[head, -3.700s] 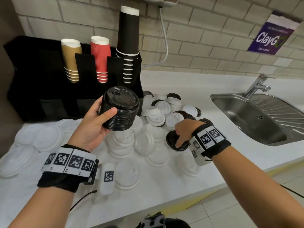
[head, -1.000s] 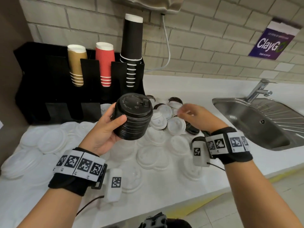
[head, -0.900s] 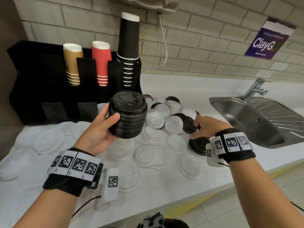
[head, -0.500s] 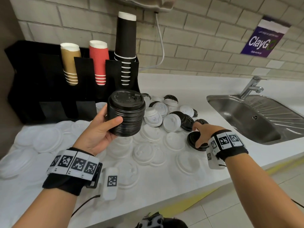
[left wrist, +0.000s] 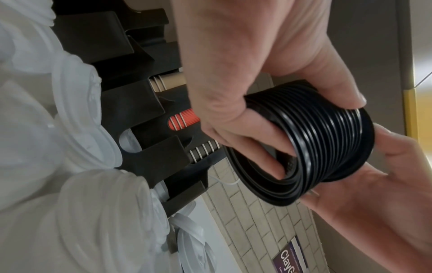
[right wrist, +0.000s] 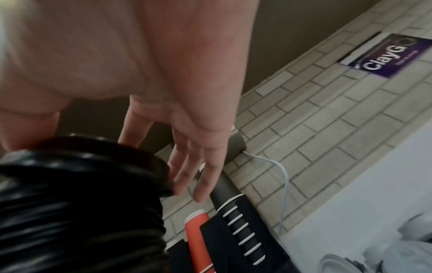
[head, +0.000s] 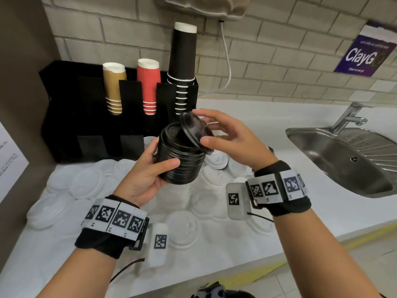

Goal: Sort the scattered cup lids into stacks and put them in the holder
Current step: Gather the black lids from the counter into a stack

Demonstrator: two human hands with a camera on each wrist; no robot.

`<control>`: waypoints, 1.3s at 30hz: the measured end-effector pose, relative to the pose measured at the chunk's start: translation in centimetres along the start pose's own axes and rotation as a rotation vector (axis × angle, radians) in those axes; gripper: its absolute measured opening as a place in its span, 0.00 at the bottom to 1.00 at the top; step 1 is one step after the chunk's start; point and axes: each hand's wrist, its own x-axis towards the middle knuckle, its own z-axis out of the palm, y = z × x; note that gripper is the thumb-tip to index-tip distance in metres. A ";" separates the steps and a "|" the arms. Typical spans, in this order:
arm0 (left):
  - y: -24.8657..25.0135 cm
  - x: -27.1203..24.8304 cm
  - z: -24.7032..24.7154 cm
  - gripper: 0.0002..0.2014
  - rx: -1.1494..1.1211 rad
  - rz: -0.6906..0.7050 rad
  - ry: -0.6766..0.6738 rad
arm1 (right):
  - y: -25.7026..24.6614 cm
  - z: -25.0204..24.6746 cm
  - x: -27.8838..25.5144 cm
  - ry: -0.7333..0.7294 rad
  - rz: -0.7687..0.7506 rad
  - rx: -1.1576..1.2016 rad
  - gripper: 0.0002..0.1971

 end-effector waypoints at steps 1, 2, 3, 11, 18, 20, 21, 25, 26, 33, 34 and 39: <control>0.1 -0.1 -0.2 0.34 0.011 0.001 -0.005 | 0.0 0.5 0.3 -0.002 -0.010 -0.007 0.25; 0.2 -0.1 -0.3 0.34 0.028 0.003 -0.003 | 0.0 0.9 0.5 -0.005 -0.018 -0.018 0.24; 0.4 -0.1 -0.5 0.35 0.045 0.005 0.005 | 0.1 1.2 0.7 -0.007 -0.028 -0.040 0.23; 1.1 0.2 -2.0 0.36 0.084 0.003 -0.002 | -0.6 2.7 2.4 -0.021 -0.074 -0.178 0.18; 1.6 0.5 -2.6 0.50 0.057 -0.013 -0.021 | 0.0 3.8 2.8 -0.015 -0.106 -0.167 0.18; 1.5 0.6 -2.6 0.51 0.041 -0.011 -0.029 | 0.4 3.9 2.8 -0.005 -0.126 -0.133 0.18; 1.5 0.6 -2.6 0.51 0.029 -0.013 -0.031 | 0.7 3.9 2.8 -0.004 -0.134 -0.112 0.18; 1.1 1.0 -2.7 0.51 0.017 0.001 -0.037 | 1.6 4.3 2.5 -0.019 -0.135 -0.080 0.19; 1.0 1.1 -2.7 0.51 0.015 0.004 -0.036 | 1.8 4.2 2.5 -0.035 -0.142 -0.089 0.20; 0.5 2.4 -2.2 0.51 -0.064 0.038 -0.006 | 4.4 -1.7 2.9 0.048 0.086 -0.206 0.15; 0.6 2.5 -2.2 0.51 -0.071 0.046 -0.007 | 5.5 -3.2 2.8 -0.017 0.203 -0.384 0.17; 0.8 2.7 -2.3 0.47 -0.071 0.092 0.014 | 11.2 -6.1 1.8 -0.475 0.622 -1.171 0.48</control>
